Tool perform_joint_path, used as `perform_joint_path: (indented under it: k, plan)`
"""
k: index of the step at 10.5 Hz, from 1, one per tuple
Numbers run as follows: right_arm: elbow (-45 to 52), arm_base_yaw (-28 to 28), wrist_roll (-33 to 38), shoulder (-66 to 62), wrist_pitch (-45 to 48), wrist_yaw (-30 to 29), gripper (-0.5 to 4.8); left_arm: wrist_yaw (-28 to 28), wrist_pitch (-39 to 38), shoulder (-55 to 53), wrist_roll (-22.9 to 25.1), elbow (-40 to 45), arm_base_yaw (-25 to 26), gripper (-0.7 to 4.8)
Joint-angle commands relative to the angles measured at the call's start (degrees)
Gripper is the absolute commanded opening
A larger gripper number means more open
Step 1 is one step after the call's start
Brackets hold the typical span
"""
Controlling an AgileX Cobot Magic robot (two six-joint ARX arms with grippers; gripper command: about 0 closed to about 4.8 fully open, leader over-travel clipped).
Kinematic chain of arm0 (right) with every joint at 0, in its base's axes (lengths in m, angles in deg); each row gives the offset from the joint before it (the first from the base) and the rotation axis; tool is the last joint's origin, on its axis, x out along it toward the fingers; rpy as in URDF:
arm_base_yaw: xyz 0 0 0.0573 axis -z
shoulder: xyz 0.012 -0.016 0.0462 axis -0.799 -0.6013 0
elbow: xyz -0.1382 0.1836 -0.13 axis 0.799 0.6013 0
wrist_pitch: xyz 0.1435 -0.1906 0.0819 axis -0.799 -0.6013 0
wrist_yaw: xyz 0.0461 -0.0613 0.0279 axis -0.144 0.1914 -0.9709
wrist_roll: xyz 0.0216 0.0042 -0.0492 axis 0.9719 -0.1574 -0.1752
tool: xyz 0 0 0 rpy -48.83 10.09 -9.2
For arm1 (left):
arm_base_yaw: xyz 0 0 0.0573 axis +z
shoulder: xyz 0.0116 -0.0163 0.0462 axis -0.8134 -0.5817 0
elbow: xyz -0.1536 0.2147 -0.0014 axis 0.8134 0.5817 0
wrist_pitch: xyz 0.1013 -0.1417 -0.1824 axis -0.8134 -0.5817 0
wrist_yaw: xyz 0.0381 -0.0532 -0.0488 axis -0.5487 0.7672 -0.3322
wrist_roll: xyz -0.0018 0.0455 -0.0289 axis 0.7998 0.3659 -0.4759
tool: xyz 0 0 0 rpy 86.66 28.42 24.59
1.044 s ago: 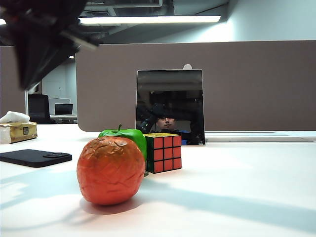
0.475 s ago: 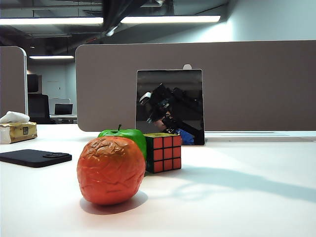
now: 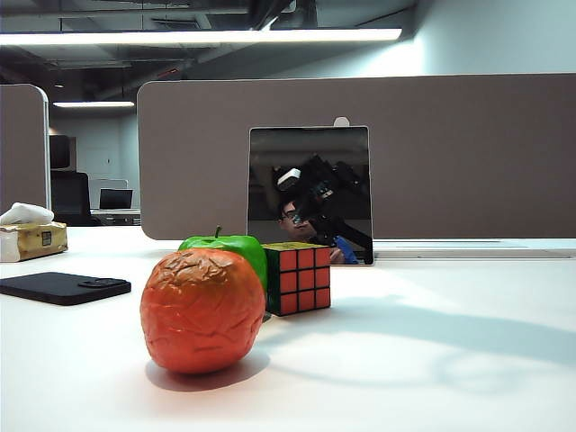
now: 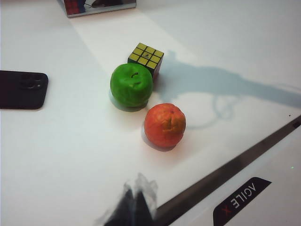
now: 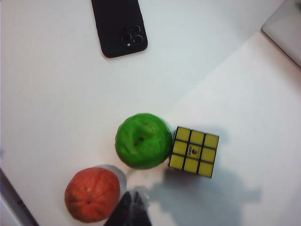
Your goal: Move all the fruits on the tabletop near the face of the Rubik's cube that has the color most similar to each fruit.
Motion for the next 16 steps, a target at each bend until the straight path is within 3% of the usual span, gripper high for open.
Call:
perform_joint_path:
  k: [1,3,7,11,12,15,16]
  plan:
    - [12.07,-0.24,4.39,11.23,7.54,-0.13,-0.01,0.28,2.08,0.07,-1.22,0.04,-0.07,-0.05]
    - [24.72,-0.24,5.49,20.63,10.25,0.55,-0.01,0.42,5.09,0.09,-1.16,3.28,-0.07,-0.05]
    - [40.06,-0.24,8.46,31.32,15.82,1.42,-0.01,2.99,13.81,0.44,-1.01,9.99,-0.07,-0.05]
    - [44.11,-0.24,8.46,37.79,15.37,4.39,-0.01,8.52,18.32,0.42,-2.51,12.11,-0.09,-0.05]
    - [44.11,-0.24,8.9,38.99,15.61,4.35,-0.01,9.22,25.03,0.42,-9.16,12.13,-0.11,-0.05]
    - [44.09,-0.24,8.9,38.99,15.96,4.35,-0.01,9.05,30.47,0.42,-13.0,12.13,-0.11,-0.05]
    - [44.11,-0.24,9.66,38.97,16.7,4.33,-0.01,8.5,37.59,0.31,-16.5,12.72,-0.11,-0.05]
